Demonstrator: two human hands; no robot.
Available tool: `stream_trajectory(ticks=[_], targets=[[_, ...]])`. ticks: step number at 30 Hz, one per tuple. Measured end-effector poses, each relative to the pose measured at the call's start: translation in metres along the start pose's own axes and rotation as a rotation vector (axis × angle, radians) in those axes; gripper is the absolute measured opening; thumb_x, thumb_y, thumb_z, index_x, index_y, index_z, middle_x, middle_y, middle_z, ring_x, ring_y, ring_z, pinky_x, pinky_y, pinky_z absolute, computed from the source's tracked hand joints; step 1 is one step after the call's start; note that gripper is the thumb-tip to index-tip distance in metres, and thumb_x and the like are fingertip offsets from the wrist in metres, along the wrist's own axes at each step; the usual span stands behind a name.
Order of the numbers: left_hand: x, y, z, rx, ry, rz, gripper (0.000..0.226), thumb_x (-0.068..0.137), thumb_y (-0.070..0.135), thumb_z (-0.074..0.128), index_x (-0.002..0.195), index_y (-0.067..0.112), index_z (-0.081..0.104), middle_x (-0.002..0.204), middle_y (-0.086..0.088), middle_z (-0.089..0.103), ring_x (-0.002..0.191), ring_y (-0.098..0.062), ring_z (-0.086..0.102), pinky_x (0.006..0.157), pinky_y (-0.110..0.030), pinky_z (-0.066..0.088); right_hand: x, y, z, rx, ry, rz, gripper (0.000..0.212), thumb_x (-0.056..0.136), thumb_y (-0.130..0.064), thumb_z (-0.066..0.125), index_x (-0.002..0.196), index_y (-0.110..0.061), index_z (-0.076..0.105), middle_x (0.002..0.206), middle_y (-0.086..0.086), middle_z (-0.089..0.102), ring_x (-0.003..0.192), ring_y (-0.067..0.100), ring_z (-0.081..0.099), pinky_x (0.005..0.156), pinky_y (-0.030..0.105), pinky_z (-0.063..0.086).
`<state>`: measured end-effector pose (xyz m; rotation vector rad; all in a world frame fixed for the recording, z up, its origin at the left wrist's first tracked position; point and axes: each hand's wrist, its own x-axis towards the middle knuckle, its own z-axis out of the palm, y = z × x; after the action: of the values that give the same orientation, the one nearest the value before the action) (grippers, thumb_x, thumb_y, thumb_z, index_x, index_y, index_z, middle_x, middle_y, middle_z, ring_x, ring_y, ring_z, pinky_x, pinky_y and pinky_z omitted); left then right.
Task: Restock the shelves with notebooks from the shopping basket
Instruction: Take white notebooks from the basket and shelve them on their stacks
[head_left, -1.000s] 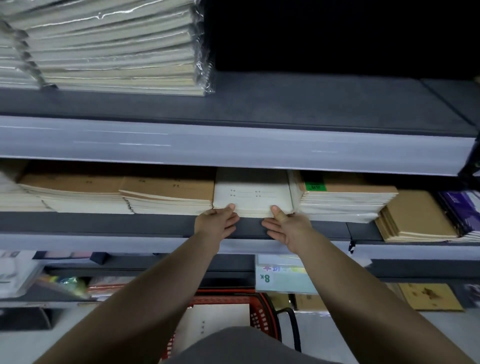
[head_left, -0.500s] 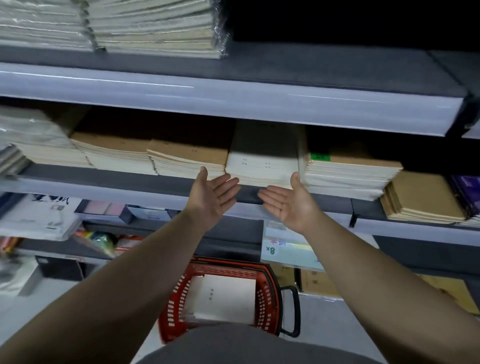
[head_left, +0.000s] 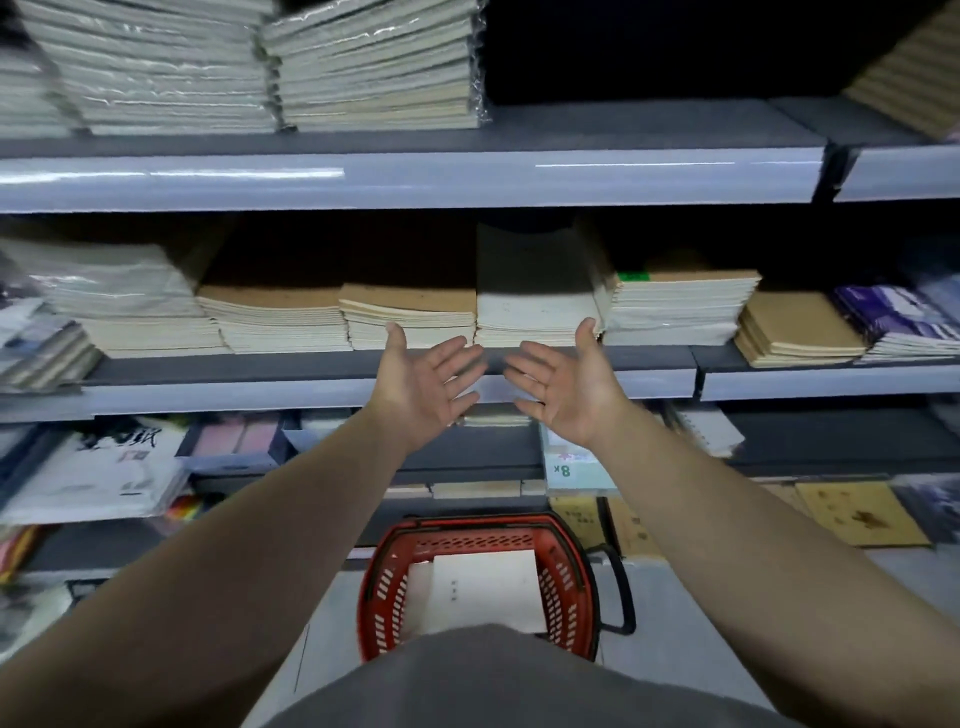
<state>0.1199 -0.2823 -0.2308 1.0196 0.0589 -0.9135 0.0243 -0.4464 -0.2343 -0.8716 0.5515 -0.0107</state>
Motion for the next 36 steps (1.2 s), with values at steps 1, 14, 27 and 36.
stream_trajectory(ticks=[1, 14, 27, 36], targets=[[-0.007, 0.001, -0.007, 0.015, -0.005, -0.006, 0.092, 0.085, 0.081, 0.011, 0.130, 0.014, 0.056, 0.121, -0.005, 0.068, 0.115, -0.023, 0.061, 0.099, -0.044, 0.040, -0.006, 0.008, 0.004, 0.004, 0.001, -0.008, 0.088, 0.084, -0.081, 0.017, 0.132, -0.015, 0.052, 0.133, 0.008, 0.059, 0.127, 0.023, 0.051, 0.108, 0.046, 0.033], [-0.068, -0.051, -0.097, 0.066, 0.010, -0.222, 0.087, 0.086, 0.080, 0.012, 0.123, 0.018, 0.060, 0.122, -0.002, 0.068, 0.117, -0.023, 0.057, 0.106, -0.046, 0.032, -0.065, 0.135, 0.010, 0.005, 0.151, 0.092, 0.083, 0.086, -0.079, 0.019, 0.130, -0.016, 0.052, 0.130, 0.007, 0.061, 0.118, 0.023, 0.055, 0.110, 0.047, 0.029], [-0.042, -0.120, -0.132, 0.084, 0.104, -0.412, 0.088, 0.088, 0.077, 0.013, 0.141, 0.016, 0.048, 0.138, -0.004, 0.057, 0.131, -0.023, 0.047, 0.107, -0.047, 0.028, -0.035, 0.197, -0.046, -0.060, 0.194, 0.283, 0.083, 0.085, -0.079, 0.018, 0.133, -0.020, 0.053, 0.120, 0.001, 0.068, 0.118, 0.023, 0.055, 0.105, 0.047, 0.031], [0.000, -0.175, -0.148, 0.098, 0.156, -0.513, 0.088, 0.087, 0.079, 0.017, 0.137, 0.016, 0.054, 0.133, -0.003, 0.061, 0.129, -0.025, 0.050, 0.101, -0.047, 0.032, 0.007, 0.225, -0.091, -0.099, 0.207, 0.356, 0.078, 0.087, -0.077, 0.016, 0.126, -0.024, 0.059, 0.121, 0.001, 0.067, 0.120, 0.021, 0.055, 0.106, 0.044, 0.032]])
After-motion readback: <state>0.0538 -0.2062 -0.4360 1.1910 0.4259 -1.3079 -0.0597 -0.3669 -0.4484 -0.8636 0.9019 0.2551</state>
